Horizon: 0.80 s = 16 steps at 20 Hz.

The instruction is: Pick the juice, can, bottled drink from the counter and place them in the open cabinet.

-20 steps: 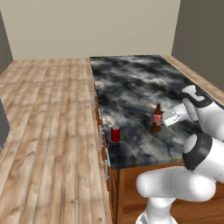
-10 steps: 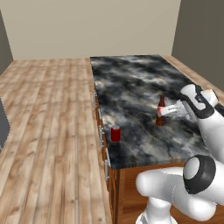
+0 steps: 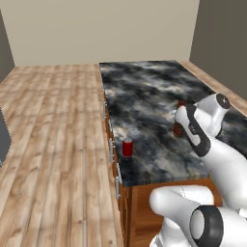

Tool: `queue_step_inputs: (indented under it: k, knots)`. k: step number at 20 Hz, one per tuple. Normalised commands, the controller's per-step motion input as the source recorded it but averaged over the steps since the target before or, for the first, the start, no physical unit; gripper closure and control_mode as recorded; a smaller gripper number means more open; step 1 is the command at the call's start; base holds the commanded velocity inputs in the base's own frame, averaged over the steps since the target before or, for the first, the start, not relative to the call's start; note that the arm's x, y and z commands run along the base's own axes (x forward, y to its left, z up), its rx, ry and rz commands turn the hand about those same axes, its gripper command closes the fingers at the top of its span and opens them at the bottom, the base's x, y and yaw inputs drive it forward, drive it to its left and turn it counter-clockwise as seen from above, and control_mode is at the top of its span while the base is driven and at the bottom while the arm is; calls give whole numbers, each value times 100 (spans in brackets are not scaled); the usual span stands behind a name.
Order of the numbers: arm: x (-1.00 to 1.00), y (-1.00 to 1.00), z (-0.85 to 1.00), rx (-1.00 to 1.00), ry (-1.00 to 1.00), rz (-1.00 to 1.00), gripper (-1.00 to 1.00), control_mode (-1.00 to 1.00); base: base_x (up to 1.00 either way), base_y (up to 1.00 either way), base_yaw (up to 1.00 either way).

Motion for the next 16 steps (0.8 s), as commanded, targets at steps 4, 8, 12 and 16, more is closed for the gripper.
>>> queue_step_inputs:
  k: [4,8,12,16]
  knots:
    - [-47,0,70,-17,6,-35,100,-100,0,0,0]
    - [-74,0,77,-6,0,-31,100,-100,0,0,0]
    - [-67,0,68,-3,0,-26,100,-100,0,0,0]
    - [-54,5,64,-2,0,-20,100,-100,0,0,0]
